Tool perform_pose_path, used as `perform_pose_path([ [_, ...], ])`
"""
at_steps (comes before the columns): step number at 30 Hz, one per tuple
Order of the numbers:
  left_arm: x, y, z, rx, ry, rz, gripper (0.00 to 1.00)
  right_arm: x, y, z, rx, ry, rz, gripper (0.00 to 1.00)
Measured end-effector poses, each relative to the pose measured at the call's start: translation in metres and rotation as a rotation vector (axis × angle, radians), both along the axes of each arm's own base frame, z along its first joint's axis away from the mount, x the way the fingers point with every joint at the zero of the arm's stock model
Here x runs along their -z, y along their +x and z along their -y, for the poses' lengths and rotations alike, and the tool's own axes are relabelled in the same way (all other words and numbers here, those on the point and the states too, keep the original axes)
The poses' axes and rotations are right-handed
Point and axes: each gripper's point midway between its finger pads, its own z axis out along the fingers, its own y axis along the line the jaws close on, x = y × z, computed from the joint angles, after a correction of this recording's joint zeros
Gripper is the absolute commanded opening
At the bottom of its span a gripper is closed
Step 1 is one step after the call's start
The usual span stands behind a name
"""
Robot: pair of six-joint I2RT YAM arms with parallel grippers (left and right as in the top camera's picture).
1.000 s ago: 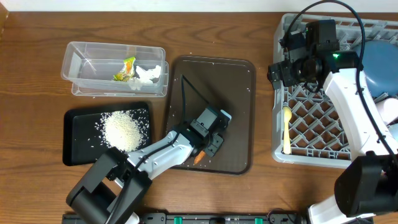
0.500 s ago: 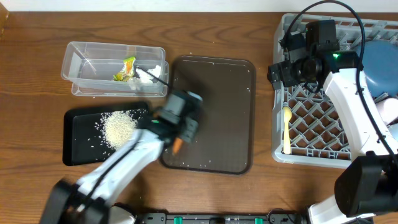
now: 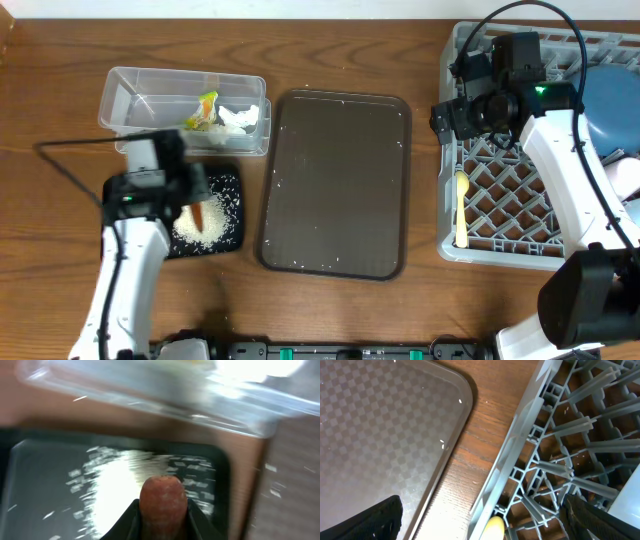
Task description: Sort waste into correct bins and load items into the dishwasher rack
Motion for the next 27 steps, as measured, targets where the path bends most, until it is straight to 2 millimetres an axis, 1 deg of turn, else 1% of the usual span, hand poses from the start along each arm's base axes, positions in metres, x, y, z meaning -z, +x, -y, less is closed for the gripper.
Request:
perform_pose_path([
  [3,0.013,-0.006,-0.03,-0.126,-0.026,-0.039,0.18,0.0,0.0,0.0,0.0,0.0,0.0,0.99],
  [6,0.031,-0.014,-0.052,-0.215,-0.05,-0.094,0.19,0.0,0.0,0.0,0.0,0.0,-0.001,0.99],
  [11,0.062,-0.019,-0.068,-0.304,-0.088,-0.169,0.19,0.001,-0.002,0.0,0.0,-0.001,-0.008,0.99],
  [14,0.076,-0.02,-0.072,-0.33,-0.103,-0.2,0.19,0.001,-0.002,0.0,0.0,-0.001,-0.008,0.99],
  [17,0.086,-0.02,-0.073,-0.341,-0.113,-0.22,0.27,0.001,-0.002,0.0,0.0,-0.001,-0.01,0.99],
  [19,0.087,-0.02,-0.073,-0.344,-0.114,-0.22,0.3,0.001,-0.002,0.0,0.0,-0.001,-0.011,0.99],
  [21,0.087,-0.019,-0.073,-0.344,-0.113,-0.217,0.41,0.001,-0.002,0.0,0.0,-0.001,-0.012,0.99],
  [23,0.087,-0.019,-0.073,-0.345,-0.114,-0.217,0.48,0.001,-0.002,0.0,0.0,-0.001,-0.011,0.99],
  [25,0.087,-0.019,-0.073,-0.349,-0.116,-0.214,0.52,0.001,-0.003,0.0,0.0,-0.001,-0.012,0.99],
  [27,0.085,-0.018,-0.073,-0.352,-0.122,-0.209,0.52,0.001,-0.003,0.0,0.0,-0.001,-0.012,0.99],
])
